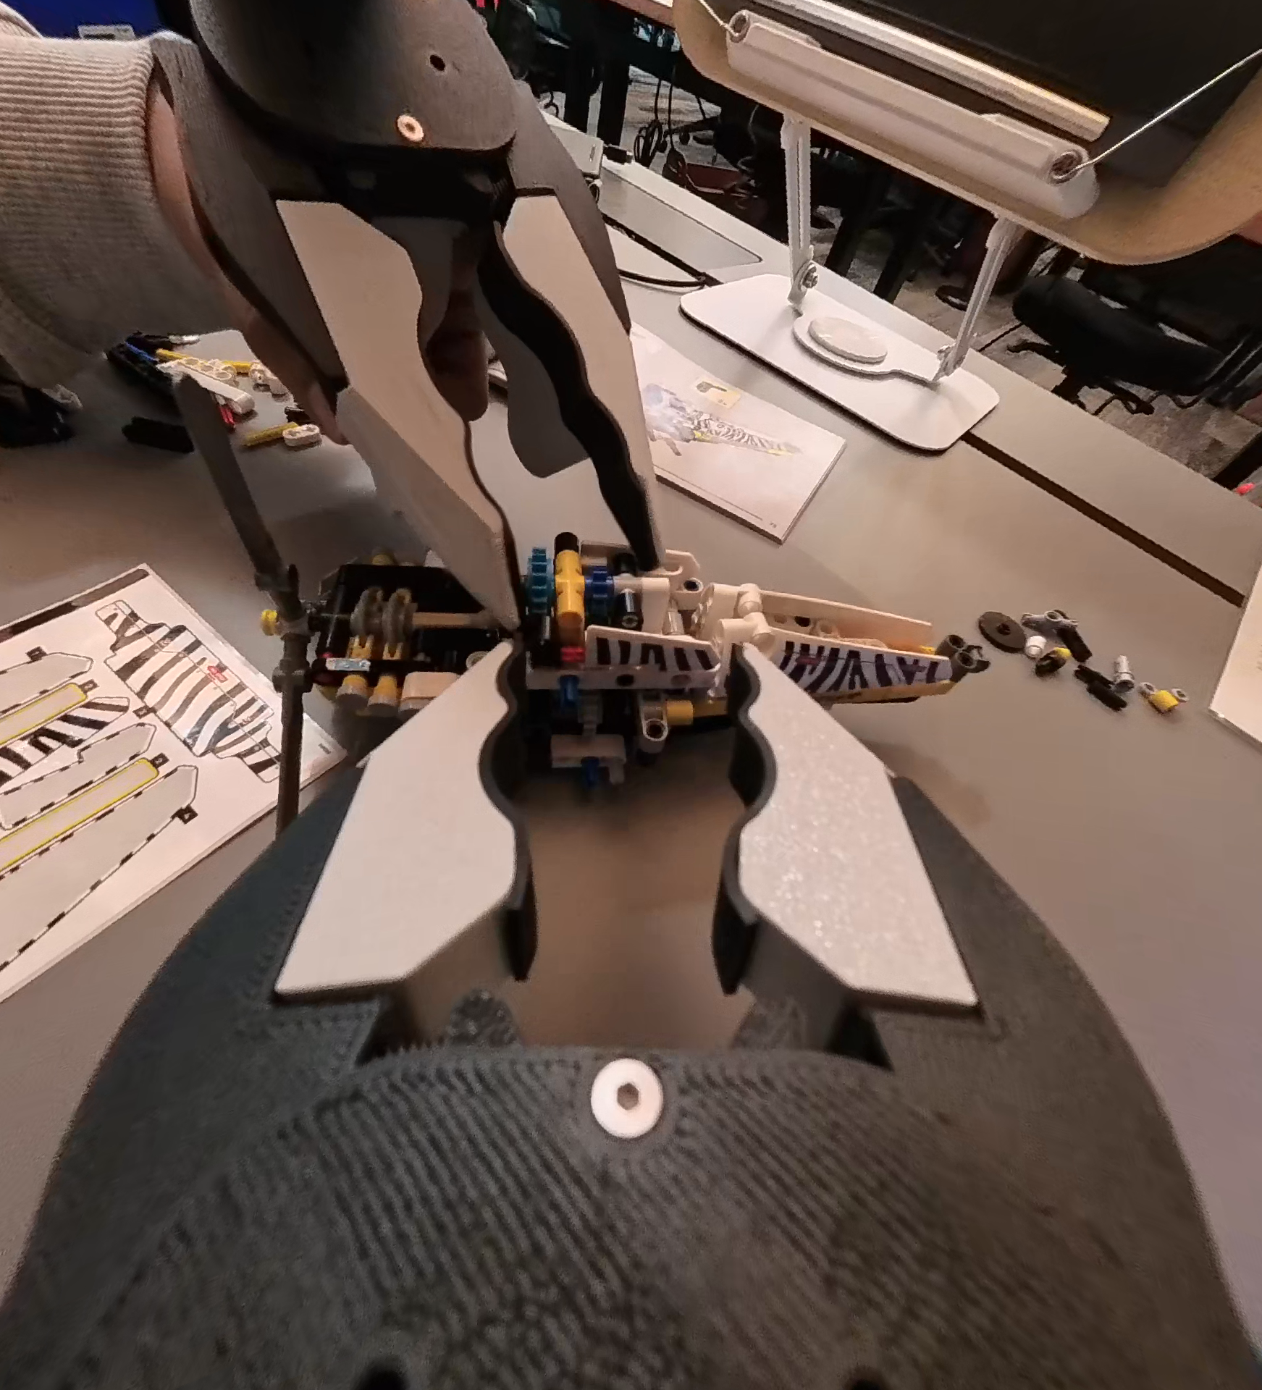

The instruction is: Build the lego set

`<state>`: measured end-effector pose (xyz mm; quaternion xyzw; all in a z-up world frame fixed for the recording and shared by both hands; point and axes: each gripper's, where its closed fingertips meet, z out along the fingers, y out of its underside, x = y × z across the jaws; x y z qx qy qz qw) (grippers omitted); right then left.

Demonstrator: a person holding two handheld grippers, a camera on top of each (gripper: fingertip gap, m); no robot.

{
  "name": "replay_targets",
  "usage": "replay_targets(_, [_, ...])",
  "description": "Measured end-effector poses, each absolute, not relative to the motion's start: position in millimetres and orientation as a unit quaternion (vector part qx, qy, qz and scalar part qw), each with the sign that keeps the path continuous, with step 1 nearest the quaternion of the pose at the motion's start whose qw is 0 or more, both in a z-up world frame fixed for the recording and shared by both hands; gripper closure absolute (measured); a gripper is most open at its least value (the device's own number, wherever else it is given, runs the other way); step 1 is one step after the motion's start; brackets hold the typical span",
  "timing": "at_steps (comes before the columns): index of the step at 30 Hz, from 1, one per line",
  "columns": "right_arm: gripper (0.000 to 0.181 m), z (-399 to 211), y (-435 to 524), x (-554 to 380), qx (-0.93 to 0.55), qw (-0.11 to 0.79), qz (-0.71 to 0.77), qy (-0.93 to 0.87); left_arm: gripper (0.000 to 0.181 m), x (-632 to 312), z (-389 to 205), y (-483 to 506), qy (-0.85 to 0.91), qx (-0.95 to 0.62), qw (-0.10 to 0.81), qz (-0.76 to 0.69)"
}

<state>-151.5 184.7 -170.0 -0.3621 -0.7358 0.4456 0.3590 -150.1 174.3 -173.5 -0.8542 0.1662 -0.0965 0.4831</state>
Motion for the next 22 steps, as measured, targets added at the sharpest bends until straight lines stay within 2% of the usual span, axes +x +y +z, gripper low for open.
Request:
replay_targets(17, [0.13, -174.8, 185.0, -154.0, -0.371, 0.348, 0.438, -0.741, 0.144, -149.1, -174.7, 175.1, 0.167, -0.855, 0.481, -0.092])
replay_targets(22, [0.128, -176.9, 184.9, -154.9, -0.382, 0.319, 0.449, -0.742, 0.144, -148.9, -174.7, 175.1, 0.168, -0.855, 0.482, -0.093])
